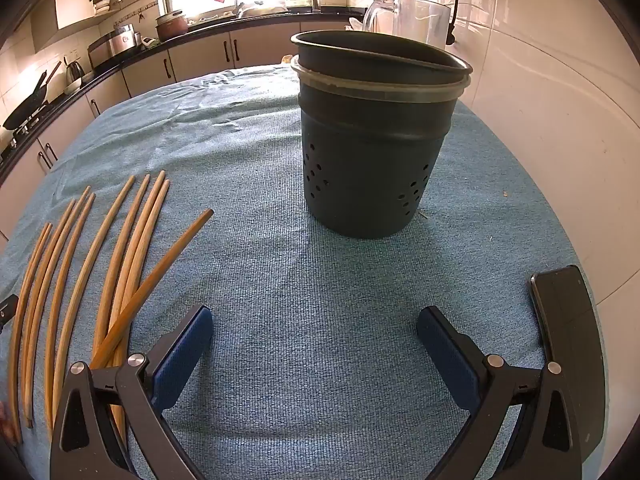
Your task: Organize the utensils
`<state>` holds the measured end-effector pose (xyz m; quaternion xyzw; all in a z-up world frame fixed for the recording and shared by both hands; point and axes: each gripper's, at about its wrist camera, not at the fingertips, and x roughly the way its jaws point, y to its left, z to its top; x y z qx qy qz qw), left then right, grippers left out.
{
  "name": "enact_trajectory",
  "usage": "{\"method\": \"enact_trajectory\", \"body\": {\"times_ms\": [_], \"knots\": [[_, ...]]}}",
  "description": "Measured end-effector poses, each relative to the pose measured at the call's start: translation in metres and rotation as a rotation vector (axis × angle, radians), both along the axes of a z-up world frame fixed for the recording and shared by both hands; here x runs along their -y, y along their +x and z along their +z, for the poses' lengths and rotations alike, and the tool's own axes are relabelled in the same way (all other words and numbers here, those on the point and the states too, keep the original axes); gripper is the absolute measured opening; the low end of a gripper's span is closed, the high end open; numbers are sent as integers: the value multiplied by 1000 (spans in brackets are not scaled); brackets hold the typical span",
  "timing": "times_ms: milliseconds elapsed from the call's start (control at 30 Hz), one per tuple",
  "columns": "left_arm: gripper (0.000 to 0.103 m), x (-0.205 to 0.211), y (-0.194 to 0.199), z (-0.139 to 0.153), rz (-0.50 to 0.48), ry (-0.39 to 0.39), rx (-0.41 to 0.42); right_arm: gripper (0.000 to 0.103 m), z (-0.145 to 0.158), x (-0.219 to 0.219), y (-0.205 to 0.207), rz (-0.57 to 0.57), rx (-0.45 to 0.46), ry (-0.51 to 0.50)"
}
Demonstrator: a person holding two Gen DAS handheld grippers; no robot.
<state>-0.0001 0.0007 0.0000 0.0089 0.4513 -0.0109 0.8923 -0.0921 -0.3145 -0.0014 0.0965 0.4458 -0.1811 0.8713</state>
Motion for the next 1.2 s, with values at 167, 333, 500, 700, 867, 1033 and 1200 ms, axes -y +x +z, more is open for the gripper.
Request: {"method": "enact_trajectory", "body": {"times_ms": [167,333,500,700,867,1033,1200], "knots": [[103,-9,-15,11,-16,-30,60,103,0,0,0,30,-14,7],[103,-19,-91,56,-29,-43,252,102,11,-6,-17,63,-12,10],[103,-19,-182,108,-59,-32,437,102,68,-32,-92,77,173,-22],[103,-19,-247,137,-65,-8,514,103,120,-67,-206,81,407,-76],[103,-19,-270,134,-37,9,545,103,114,-61,-245,57,542,-18],[103,-18,-279,129,-34,1,569,103,110,-73,-245,109,533,-25],[103,-8,-280,115,-74,28,537,103,103,-86,-239,163,483,-25]]}}
